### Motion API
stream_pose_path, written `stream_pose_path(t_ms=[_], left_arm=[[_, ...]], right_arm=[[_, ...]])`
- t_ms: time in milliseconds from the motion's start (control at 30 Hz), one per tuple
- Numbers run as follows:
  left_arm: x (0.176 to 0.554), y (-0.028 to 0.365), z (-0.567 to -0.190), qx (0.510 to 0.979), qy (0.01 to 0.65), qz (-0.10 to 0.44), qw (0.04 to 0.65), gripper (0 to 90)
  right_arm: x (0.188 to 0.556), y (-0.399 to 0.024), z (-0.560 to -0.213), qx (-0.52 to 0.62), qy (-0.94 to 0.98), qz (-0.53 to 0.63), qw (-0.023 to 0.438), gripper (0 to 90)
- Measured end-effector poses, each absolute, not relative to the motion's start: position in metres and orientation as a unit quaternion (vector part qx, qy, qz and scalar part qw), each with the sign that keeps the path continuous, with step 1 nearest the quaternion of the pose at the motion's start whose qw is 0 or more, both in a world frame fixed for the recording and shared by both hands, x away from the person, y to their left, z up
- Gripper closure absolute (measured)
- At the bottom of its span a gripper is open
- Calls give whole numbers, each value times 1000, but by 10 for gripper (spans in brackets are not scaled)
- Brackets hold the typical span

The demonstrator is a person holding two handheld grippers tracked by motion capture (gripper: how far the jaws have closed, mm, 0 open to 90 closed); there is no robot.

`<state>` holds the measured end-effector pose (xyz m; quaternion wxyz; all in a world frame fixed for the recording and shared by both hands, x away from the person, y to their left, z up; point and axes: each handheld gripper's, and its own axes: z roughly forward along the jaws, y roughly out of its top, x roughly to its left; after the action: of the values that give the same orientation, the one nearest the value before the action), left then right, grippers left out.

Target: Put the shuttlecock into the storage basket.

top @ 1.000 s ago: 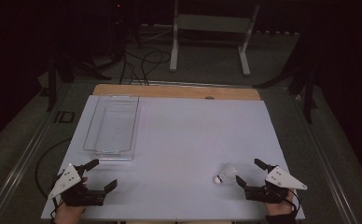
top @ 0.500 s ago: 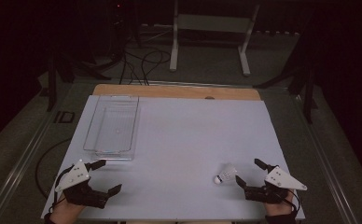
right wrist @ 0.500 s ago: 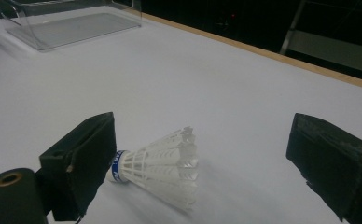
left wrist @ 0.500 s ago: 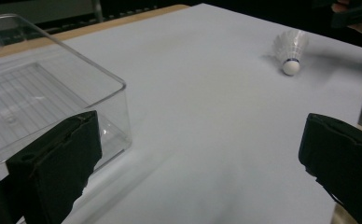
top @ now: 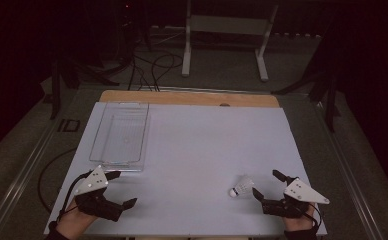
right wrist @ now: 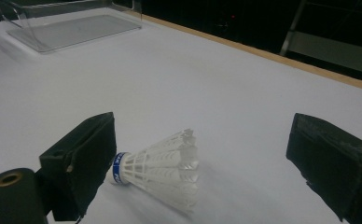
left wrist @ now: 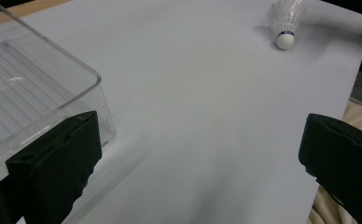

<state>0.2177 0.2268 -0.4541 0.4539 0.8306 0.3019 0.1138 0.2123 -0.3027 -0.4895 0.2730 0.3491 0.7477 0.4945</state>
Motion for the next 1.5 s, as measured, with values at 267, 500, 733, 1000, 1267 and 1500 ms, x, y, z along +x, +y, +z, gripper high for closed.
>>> stream_pose_path(t_ms=[267,500,733,1000,1267,1500], left_arm=[[222,217,-446,845,293,113,433,1],[224,209,-444,856,287,104,417,0],[227,196,-444,873,276,90,392,0],[229,183,-444,888,269,82,363,0],[232,168,-445,901,265,79,336,0],[232,156,-446,907,251,77,329,1]], right_arm=[[212,-302,-490,350,749,495,268,84],[213,-302,-490,352,749,494,267,89],[212,-302,-489,349,750,492,271,89],[213,-302,-489,349,750,492,271,89],[213,-302,-489,348,751,493,270,89],[213,-302,-489,348,751,492,269,89]])
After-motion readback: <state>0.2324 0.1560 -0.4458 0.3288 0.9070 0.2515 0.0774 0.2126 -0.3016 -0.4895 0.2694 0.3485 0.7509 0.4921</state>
